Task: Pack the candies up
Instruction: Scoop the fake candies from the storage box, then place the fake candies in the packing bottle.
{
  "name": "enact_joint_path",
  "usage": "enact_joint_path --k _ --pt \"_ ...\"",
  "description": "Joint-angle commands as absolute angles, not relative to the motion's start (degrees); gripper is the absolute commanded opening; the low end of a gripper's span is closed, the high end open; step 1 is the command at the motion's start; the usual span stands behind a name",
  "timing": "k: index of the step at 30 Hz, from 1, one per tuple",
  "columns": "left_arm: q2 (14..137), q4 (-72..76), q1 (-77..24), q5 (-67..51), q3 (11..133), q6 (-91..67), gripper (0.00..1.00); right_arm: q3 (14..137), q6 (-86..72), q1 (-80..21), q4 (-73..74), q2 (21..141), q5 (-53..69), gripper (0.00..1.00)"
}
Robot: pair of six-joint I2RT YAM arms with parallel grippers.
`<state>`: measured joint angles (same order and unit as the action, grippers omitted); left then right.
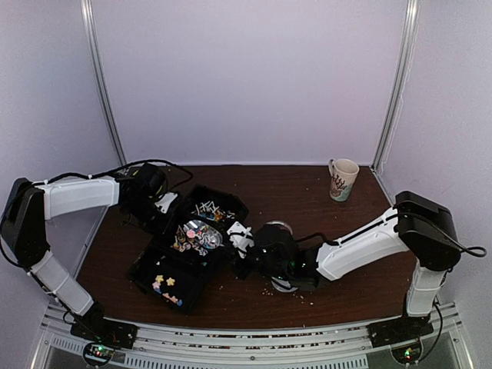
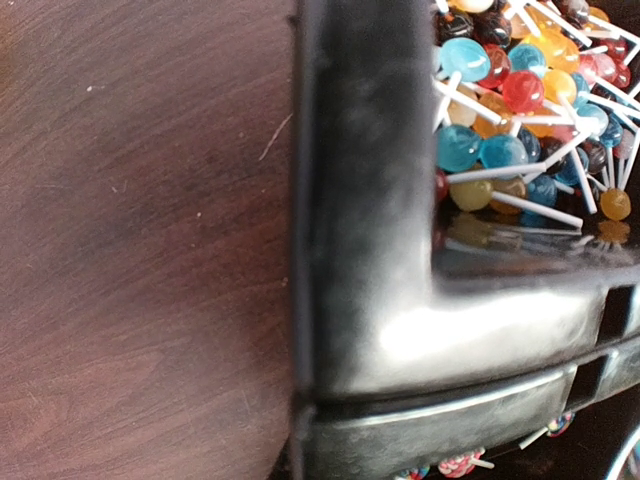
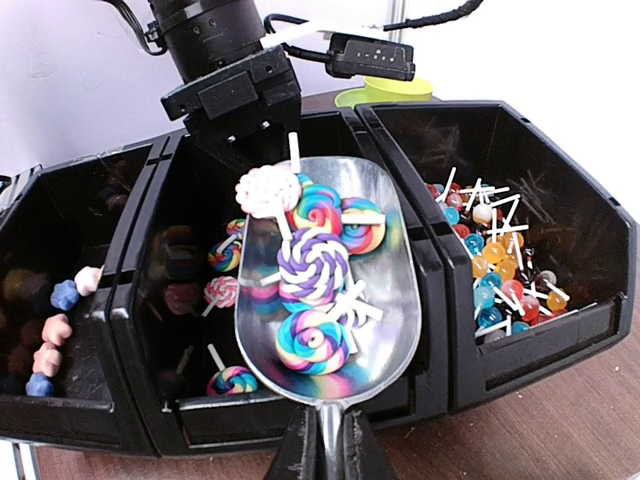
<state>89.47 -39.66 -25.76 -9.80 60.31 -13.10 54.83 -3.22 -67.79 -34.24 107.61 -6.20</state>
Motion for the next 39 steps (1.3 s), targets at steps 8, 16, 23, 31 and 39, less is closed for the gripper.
enact_joint_path --k 8,16,23,31,39 --pt "86.46 -36.95 -25.05 -11.26 63.30 -13.80 0.00 50.31 -2.19 -67.32 -41.63 101.33 -1.56 0.00" --pt "86.47 -37.34 -25.05 -11.25 63.47 -13.71 0.00 47.91 0.66 -67.19 -38.85 94.75 -3.60 0.00" --pt "86.39 -37.40 -25.14 -11.58 63.63 -13.75 0.00 43.99 2.78 -66.56 -31.91 86.12 -7.54 0.00" --pt "86.21 -37.36 -25.14 -12.17 63.60 -13.71 0.00 41.05 1.94 -66.43 -21.47 77.59 -13.56 0.00" --pt "86.17 -37.40 -25.47 -12.30 63.59 -13.71 0.00 40.52 -2.34 -66.12 -8.17 70.25 -20.04 0.00"
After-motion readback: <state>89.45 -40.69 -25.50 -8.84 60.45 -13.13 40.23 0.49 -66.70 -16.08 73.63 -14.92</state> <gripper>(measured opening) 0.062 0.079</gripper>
